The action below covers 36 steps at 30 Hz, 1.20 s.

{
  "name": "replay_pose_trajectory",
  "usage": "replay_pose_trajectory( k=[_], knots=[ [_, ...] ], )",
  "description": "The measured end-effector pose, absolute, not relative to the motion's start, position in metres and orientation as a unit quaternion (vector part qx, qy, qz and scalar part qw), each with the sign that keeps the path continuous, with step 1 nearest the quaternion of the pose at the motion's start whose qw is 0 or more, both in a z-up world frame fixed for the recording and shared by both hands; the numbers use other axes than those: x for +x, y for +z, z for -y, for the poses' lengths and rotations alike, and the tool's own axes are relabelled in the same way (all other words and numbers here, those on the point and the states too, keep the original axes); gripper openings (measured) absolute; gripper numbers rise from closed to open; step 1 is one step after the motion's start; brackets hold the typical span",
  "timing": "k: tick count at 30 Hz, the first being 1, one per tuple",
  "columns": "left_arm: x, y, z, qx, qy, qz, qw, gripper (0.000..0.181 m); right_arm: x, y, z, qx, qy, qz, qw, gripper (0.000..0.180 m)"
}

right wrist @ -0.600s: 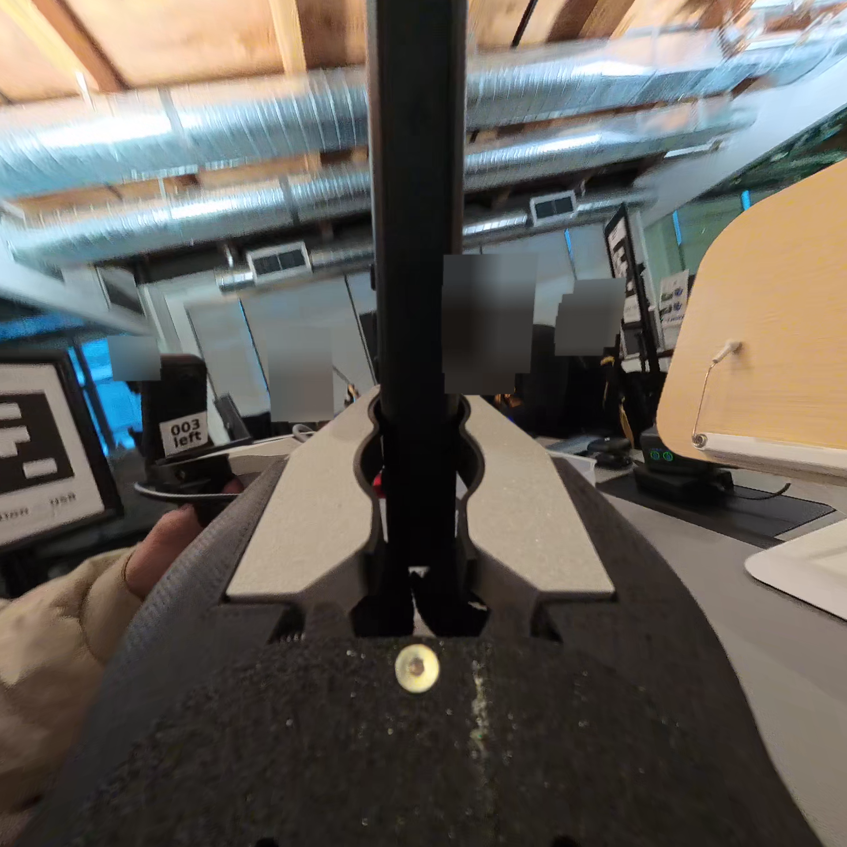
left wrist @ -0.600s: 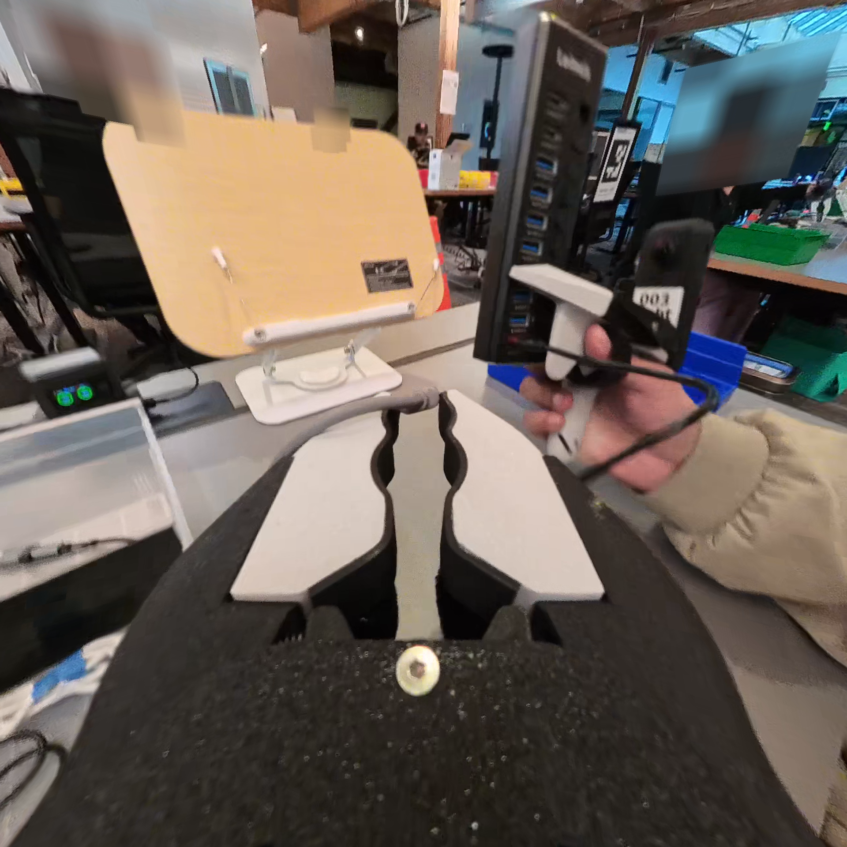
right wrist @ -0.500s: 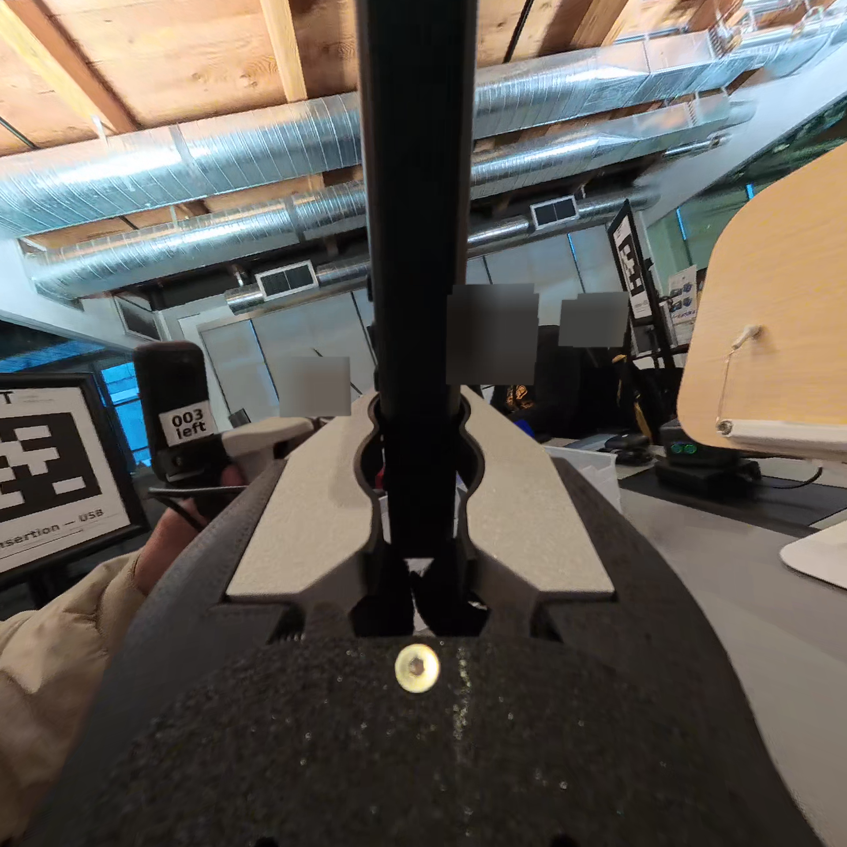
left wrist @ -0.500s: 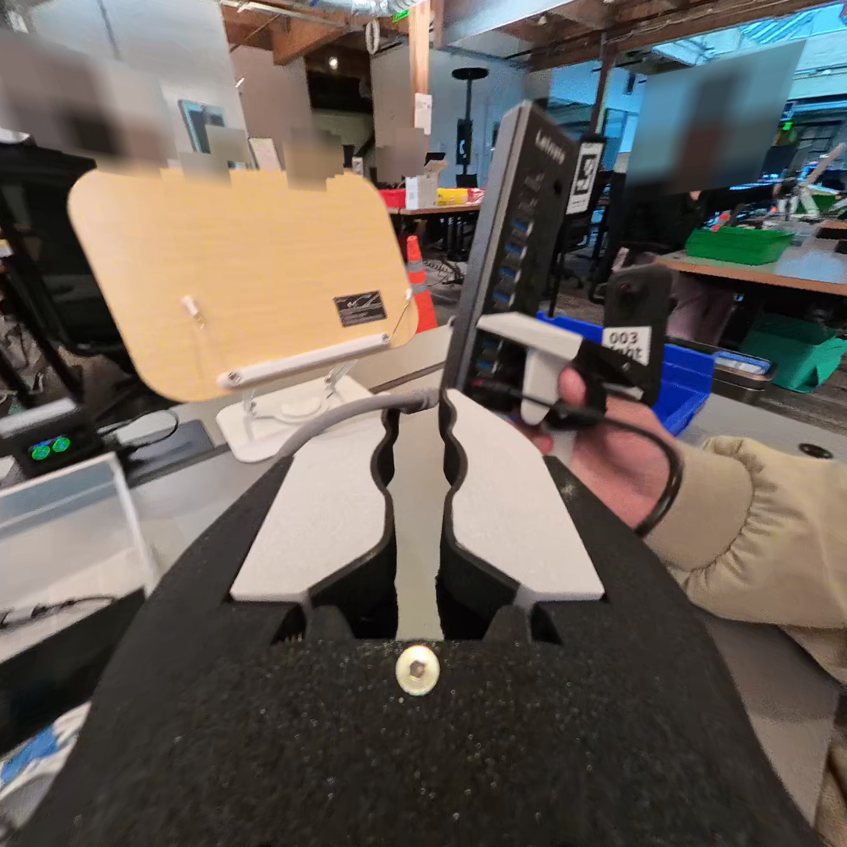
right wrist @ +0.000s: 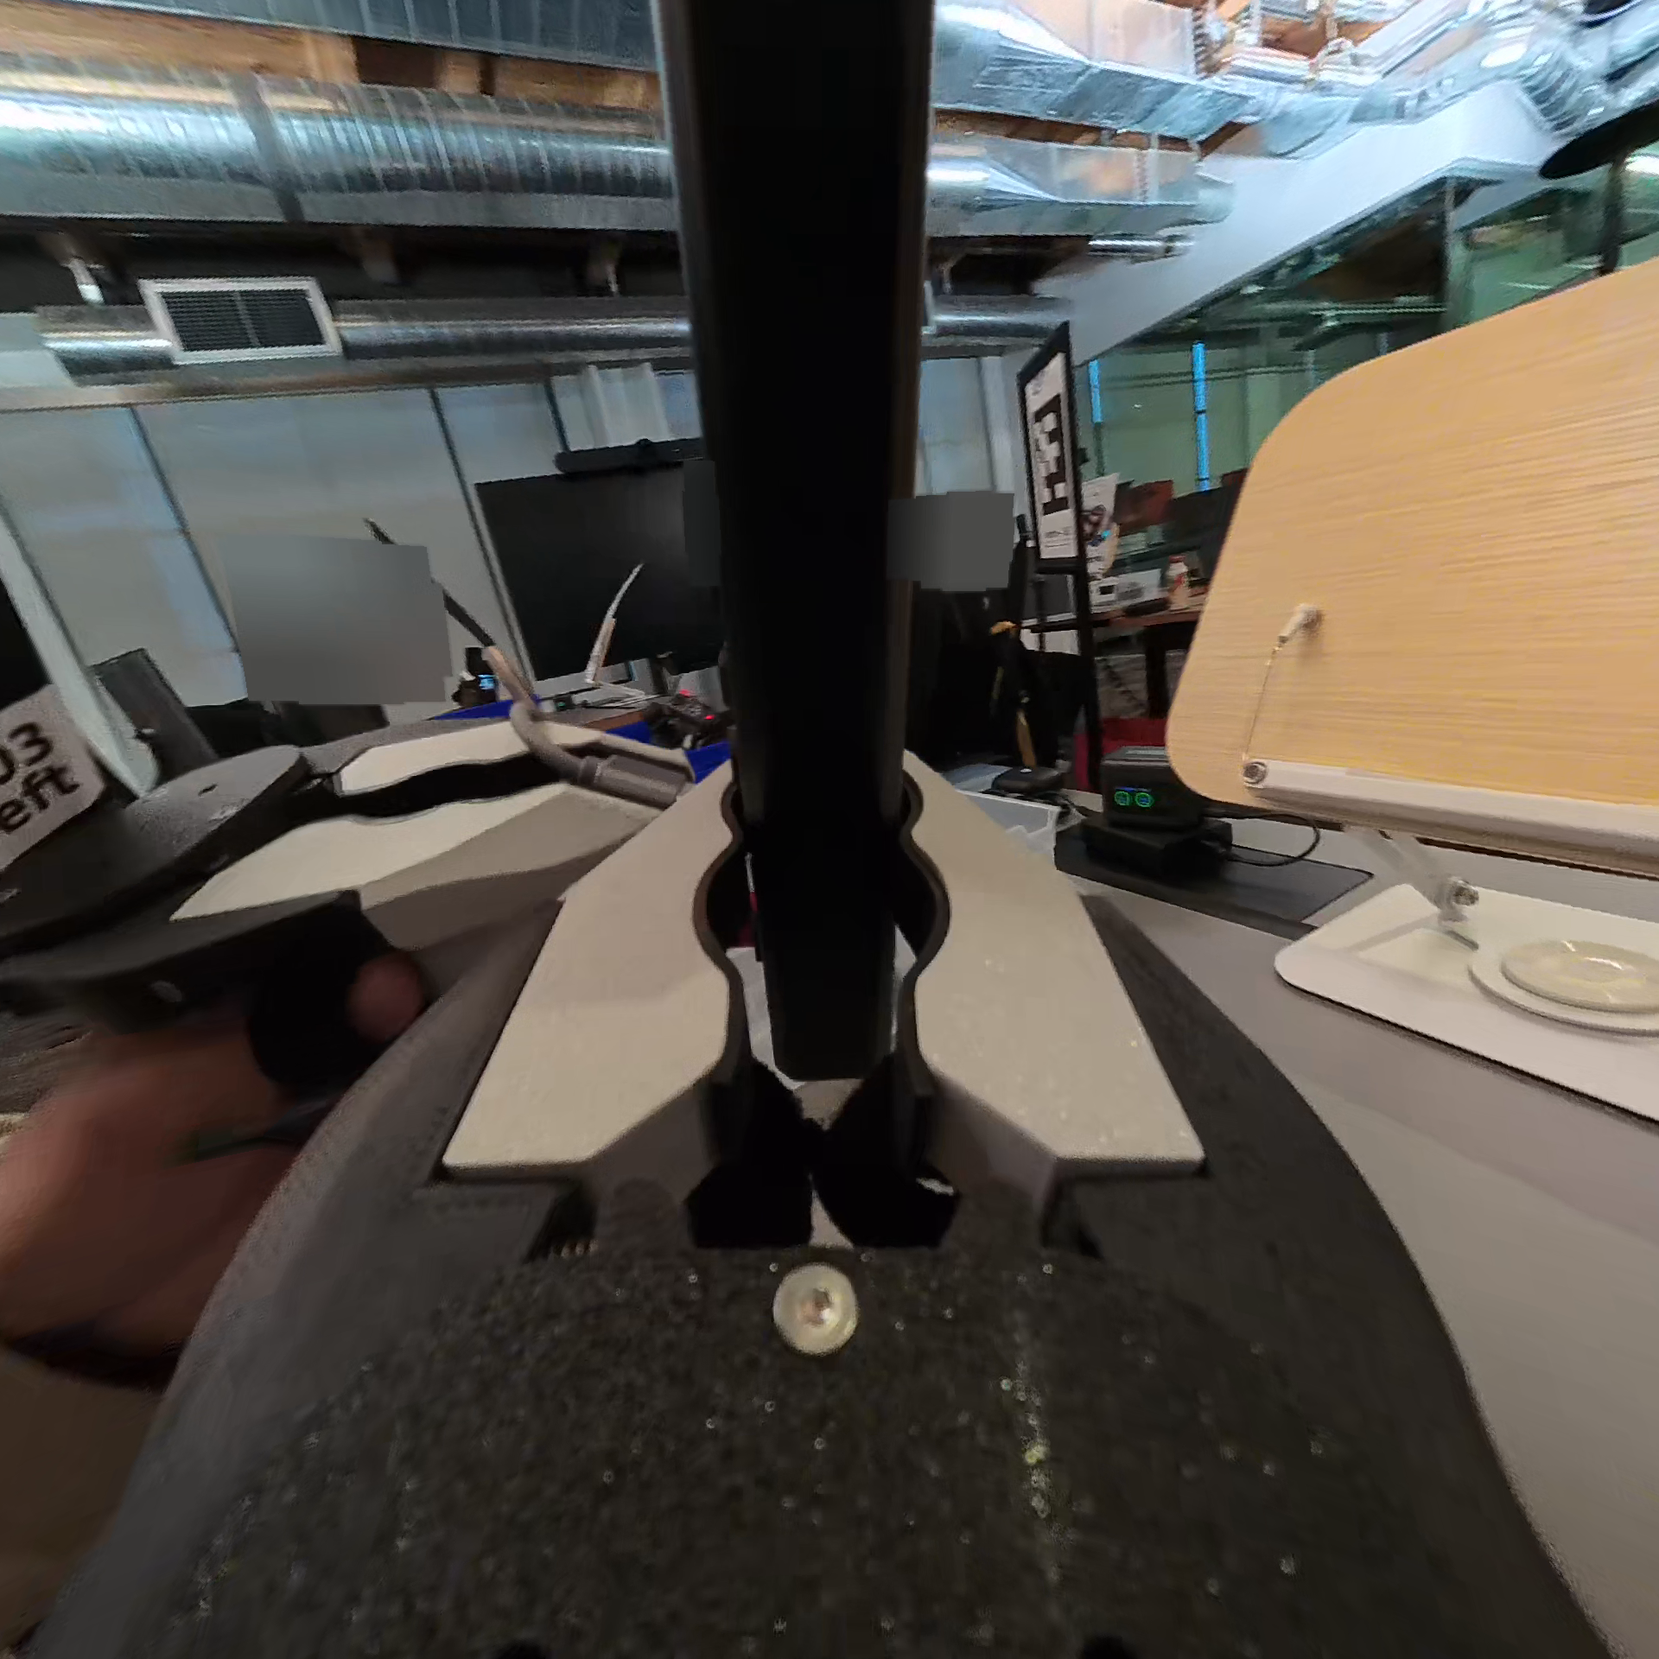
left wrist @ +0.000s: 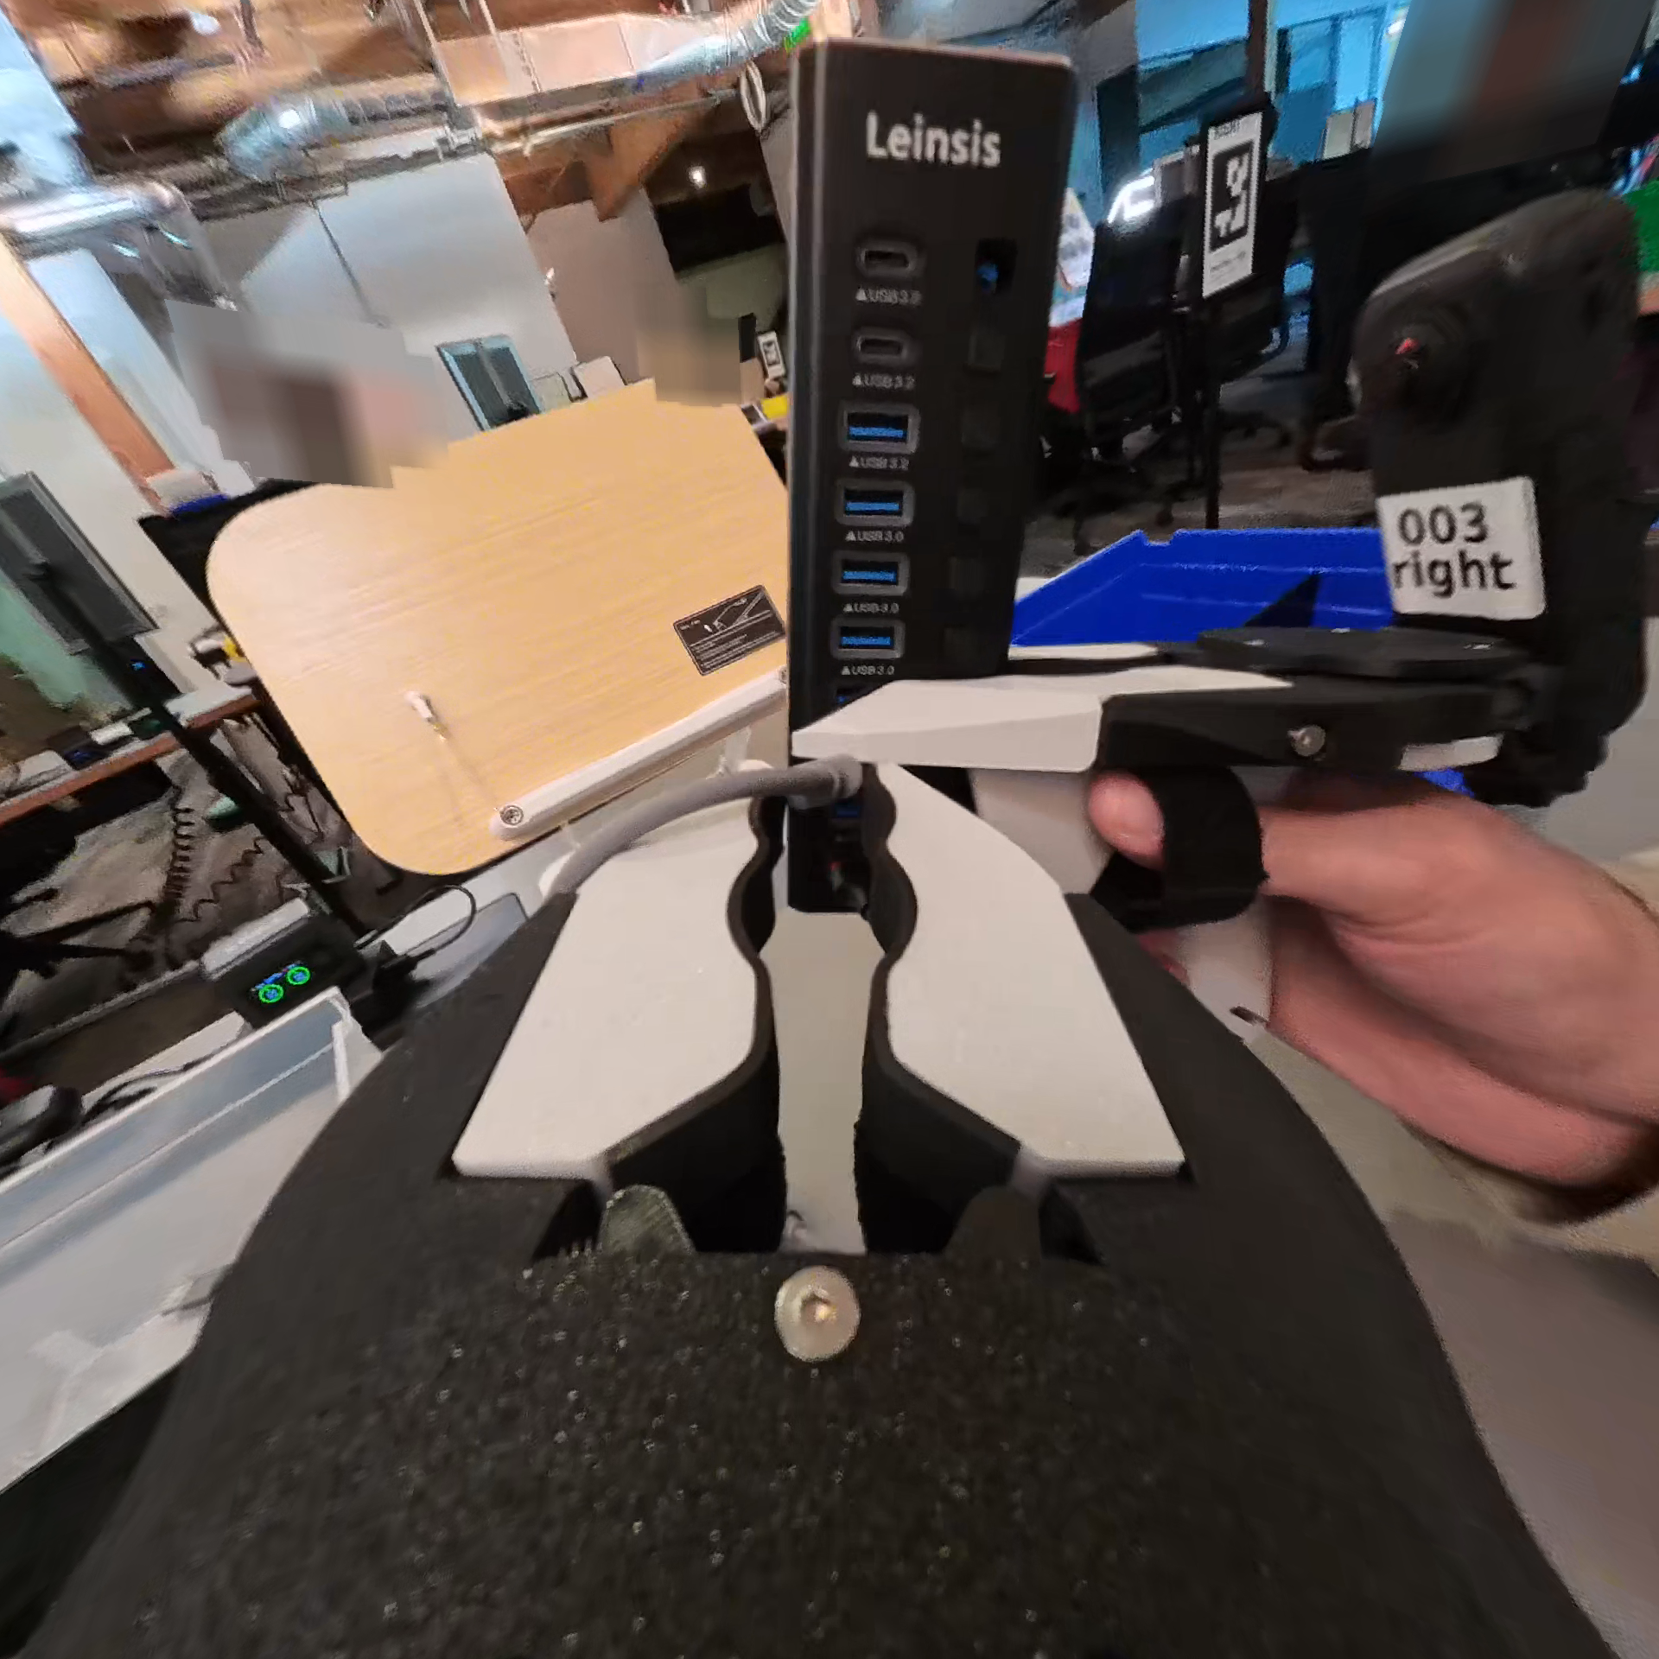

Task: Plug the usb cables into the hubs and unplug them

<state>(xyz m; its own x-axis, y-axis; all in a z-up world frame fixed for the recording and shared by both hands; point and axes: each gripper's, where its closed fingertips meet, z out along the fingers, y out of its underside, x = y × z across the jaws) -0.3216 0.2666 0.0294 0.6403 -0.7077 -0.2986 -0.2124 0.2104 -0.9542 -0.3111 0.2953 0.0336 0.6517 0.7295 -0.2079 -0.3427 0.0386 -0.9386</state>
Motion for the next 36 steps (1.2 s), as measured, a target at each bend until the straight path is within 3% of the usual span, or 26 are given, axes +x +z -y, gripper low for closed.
replay_pose_trajectory(
  k=[11, 17, 21, 29, 36],
  knots=[
    [-0.312, 0.014, -0.254, -0.581, -0.122, -0.396, 0.700, 0.016, -0.310, 0.016, -0.303, -0.596, 0.439, 0.105, 0.664, 0.026],
    [-0.326, -0.003, -0.231, -0.550, -0.094, -0.420, 0.716, 0.016, -0.313, 0.007, -0.306, -0.633, 0.316, 0.189, 0.681, 0.026],
    [-0.356, -0.030, -0.233, -0.597, -0.134, -0.386, 0.690, 0.016, -0.284, -0.044, -0.334, -0.743, 0.216, 0.218, 0.595, 0.026],
    [-0.363, -0.053, -0.245, -0.627, -0.179, -0.377, 0.658, 0.016, -0.226, -0.118, -0.332, -0.898, 0.080, 0.293, 0.318, 0.026],
    [-0.350, -0.058, -0.235, -0.613, -0.209, -0.411, 0.642, 0.016, -0.213, -0.173, -0.320, -0.926, 0.050, 0.306, 0.214, 0.026]
  ],
)
